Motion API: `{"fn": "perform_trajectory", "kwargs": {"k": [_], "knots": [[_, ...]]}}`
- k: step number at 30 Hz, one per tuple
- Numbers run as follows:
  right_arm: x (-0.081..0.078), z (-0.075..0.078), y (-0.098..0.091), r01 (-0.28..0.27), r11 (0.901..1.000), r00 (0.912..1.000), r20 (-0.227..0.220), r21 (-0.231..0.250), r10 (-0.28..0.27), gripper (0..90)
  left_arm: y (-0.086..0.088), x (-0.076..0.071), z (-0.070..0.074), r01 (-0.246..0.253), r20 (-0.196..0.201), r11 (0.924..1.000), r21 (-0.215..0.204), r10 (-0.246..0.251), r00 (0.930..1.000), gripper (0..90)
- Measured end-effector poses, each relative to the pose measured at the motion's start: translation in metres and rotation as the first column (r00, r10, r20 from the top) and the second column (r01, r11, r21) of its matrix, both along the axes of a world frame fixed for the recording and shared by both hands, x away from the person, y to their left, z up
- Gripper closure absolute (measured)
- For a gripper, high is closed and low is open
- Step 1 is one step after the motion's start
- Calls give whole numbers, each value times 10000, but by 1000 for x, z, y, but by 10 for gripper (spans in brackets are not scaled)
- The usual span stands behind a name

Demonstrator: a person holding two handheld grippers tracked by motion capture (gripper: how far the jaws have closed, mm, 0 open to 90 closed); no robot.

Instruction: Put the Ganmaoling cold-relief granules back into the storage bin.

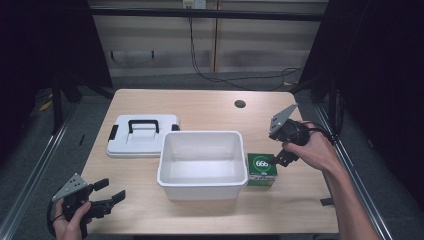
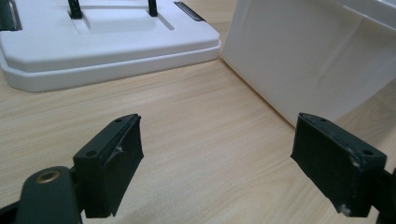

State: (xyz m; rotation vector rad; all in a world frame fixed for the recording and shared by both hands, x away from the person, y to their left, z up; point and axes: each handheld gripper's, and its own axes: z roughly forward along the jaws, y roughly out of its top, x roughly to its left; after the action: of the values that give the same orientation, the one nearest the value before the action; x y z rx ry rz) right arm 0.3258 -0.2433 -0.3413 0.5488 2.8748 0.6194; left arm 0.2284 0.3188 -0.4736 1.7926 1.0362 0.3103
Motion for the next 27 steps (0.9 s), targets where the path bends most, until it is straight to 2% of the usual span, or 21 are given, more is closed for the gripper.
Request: {"fn": "perform_trajectory", "kwargs": {"k": [4,8,11,13,16,17,20,24,26,27], "knots": [[6,-5,4,-360,9988,9989,-326,-343,349,135,0,0,0,9,-28,10000,17,-9,10000,159],[10,-14,12,-705,9940,9965,-502,-835,665,131,0,0,0,19,-1,10000,-15,-19,10000,158],[10,-18,15,-841,9917,9955,-520,-974,793,127,0,0,0,13,2,10000,-16,-13,10000,158],[12,-23,18,-1004,9856,9926,-813,-1359,899,122,0,0,0,-5,-7,10000,-36,5,10000,159],[14,-25,18,-1091,9827,9926,-687,-1495,998,101,0,0,0,1,11,10000,-37,-1,10000,158],[14,-28,19,-1216,9787,9906,-826,-1656,1091,95,0,0,0,-12,8,10000,-21,12,10000,159],[14,-30,21,-1365,9750,9885,-881,-1751,1226,92,0,0,0,-11,-2,10000,-29,11,10000,158],[15,-36,24,-1666,9628,9830,-1127,-2127,1452,92,0,0,0,-9,3,10000,-28,9,10000,159],[15,-38,25,-1722,9604,9822,-1127,-2190,1504,91,0,0,0,-6,7,10000,-38,6,10000,159],[16,-41,27,-1801,9547,9809,-1152,-2370,1565,89,0,0,0,-3,1,10000,-45,3,10000,159]]}}
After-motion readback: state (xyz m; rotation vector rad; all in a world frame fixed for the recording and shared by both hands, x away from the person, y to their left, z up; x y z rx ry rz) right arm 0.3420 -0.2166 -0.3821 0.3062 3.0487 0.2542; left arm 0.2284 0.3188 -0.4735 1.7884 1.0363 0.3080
